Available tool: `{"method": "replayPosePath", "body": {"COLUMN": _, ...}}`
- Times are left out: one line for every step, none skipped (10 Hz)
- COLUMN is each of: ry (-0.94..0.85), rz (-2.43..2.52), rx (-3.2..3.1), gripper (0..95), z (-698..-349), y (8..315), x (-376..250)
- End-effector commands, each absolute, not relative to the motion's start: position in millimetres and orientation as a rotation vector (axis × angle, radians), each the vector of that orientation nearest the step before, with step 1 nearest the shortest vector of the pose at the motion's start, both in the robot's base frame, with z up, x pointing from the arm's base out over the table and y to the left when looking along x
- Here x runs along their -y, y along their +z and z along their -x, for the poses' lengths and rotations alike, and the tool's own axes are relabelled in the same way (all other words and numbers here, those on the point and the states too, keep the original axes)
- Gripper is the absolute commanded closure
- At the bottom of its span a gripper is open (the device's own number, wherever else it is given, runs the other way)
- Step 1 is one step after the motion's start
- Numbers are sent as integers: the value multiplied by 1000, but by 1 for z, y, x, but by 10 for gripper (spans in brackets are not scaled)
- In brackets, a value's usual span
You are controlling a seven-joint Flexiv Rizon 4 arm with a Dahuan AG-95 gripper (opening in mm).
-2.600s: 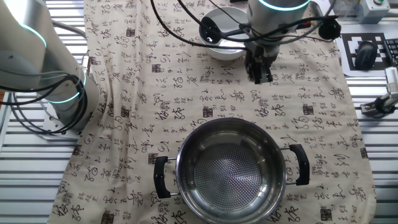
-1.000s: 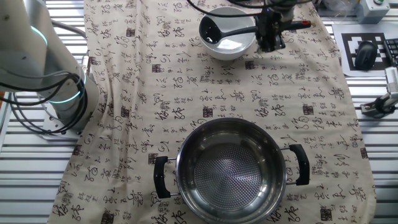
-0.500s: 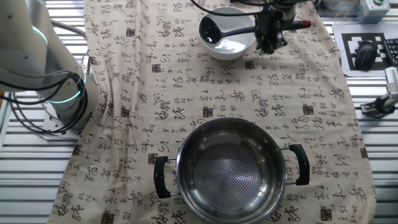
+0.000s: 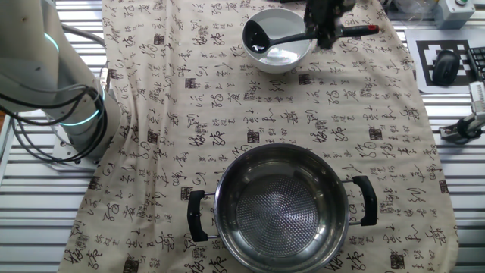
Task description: Scoop water with a large spoon from one bowl to another
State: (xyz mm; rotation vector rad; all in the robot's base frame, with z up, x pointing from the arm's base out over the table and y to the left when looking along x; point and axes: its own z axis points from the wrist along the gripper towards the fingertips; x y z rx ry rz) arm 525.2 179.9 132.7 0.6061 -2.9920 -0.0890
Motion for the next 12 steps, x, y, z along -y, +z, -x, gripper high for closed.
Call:
{"method": "replayPosePath", "body": {"ry": -66, "rz": -544, "rx": 3074, "gripper": 760, "z": -522, "y": 134, "x": -180}}
{"method": "replayPosePath", "body": {"ry": -51, "rz": -504, "rx": 3080, "gripper": 760, "z": -522, "y": 134, "x": -180}}
{"method": "replayPosePath", "body": {"ry": -58, "rz": -469, "rx": 3085, "gripper": 760, "z": -522, "y": 134, "x": -180}}
{"method": "replayPosePath", "body": {"ry": -61, "rz": -445, "rx": 3086, "gripper": 570, "z": -522, "y": 134, "x": -180}}
{"method": "replayPosePath", "body": {"ry": -61, "rz": -404, "rx": 3089, "gripper": 380, "z": -522, "y": 134, "x": -180}}
{"method": "replayPosePath", "body": {"ry": -62, "rz": -391, "rx": 3090, "gripper": 380, "z": -522, "y": 134, "x": -180}}
{"method": "replayPosePath", "body": {"ry": -67, "rz": -356, "rx": 3094, "gripper": 380, "z": -523, "y": 134, "x": -180}}
{"method": "replayPosePath", "body": {"ry": -105, "rz": -333, "rx": 3100, "gripper": 190, "z": -529, "y": 131, "x": -187}}
{"method": "replayPosePath", "body": {"ry": -116, "rz": -310, "rx": 3104, "gripper": 190, "z": -534, "y": 126, "x": -197}}
{"method": "replayPosePath", "body": {"ry": -114, "rz": -273, "rx": 3109, "gripper": 190, "z": -541, "y": 119, "x": -212}}
{"method": "replayPosePath", "body": {"ry": -112, "rz": -249, "rx": 3113, "gripper": 190, "z": -548, "y": 115, "x": -225}}
{"method": "replayPosePath", "body": {"ry": -111, "rz": -240, "rx": 3111, "gripper": 190, "z": -552, "y": 116, "x": -231}}
